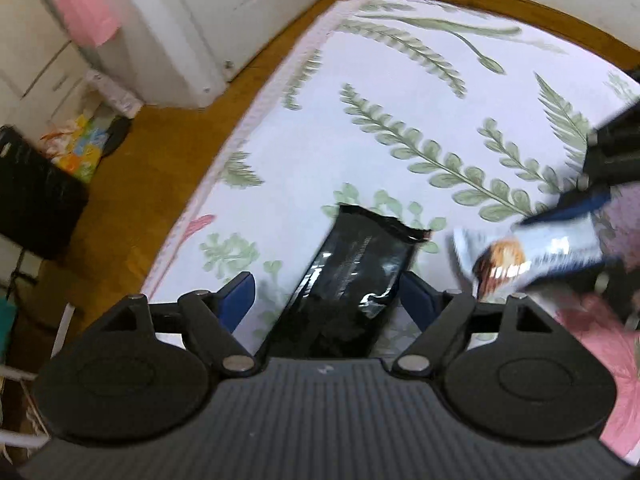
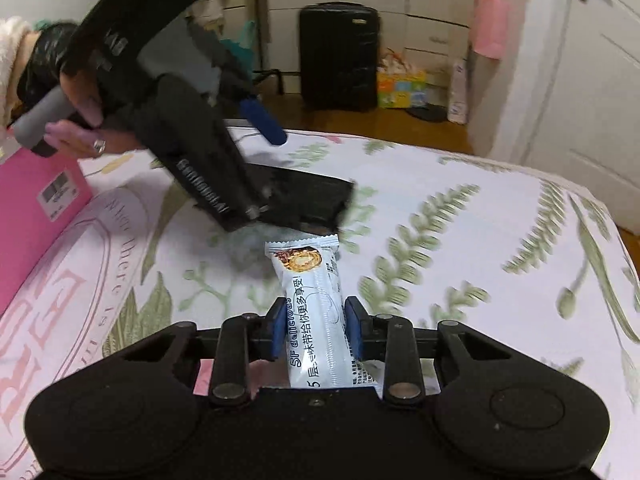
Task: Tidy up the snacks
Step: 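Grasp the white wrapped bar with the right tool while the left tool grasps the black pouch, then lift the white bar and black pouch and carry both over the pink box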
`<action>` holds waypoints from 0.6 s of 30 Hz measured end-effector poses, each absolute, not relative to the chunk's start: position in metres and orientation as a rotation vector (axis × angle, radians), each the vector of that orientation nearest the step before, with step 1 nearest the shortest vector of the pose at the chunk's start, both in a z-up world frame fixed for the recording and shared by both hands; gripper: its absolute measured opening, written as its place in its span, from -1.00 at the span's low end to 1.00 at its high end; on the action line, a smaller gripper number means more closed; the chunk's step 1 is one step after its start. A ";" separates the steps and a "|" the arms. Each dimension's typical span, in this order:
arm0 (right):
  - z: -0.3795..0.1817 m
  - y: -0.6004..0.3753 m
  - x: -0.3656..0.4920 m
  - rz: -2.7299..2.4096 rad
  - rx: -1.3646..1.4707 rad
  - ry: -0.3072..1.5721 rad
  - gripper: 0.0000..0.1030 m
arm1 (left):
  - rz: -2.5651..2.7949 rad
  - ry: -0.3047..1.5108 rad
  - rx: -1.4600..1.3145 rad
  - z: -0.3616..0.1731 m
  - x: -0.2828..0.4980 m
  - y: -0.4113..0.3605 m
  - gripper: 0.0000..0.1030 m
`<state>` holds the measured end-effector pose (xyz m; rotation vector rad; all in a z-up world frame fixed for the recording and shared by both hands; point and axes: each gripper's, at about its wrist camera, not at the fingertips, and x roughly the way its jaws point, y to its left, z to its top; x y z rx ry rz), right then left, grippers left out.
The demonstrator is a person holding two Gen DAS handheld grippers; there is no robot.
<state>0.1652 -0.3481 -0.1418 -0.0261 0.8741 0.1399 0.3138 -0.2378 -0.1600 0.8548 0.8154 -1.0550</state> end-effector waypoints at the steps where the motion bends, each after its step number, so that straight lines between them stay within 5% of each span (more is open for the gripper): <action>1: -0.140 -0.355 0.164 0.122 -0.017 0.877 -0.33 | -1.066 0.830 0.863 -0.164 0.314 -0.241 0.54; 6: -0.142 -0.371 0.156 0.064 0.025 0.911 -0.33 | -1.059 0.824 0.841 -0.172 0.308 -0.242 0.66; 9: -0.145 -0.376 0.151 0.054 0.044 0.911 -0.33 | -1.022 0.868 0.812 -0.169 0.307 -0.241 0.23; 18: -0.149 -0.378 0.140 -0.021 0.156 0.855 -0.35 | -0.879 0.924 0.822 -0.159 0.277 -0.236 0.20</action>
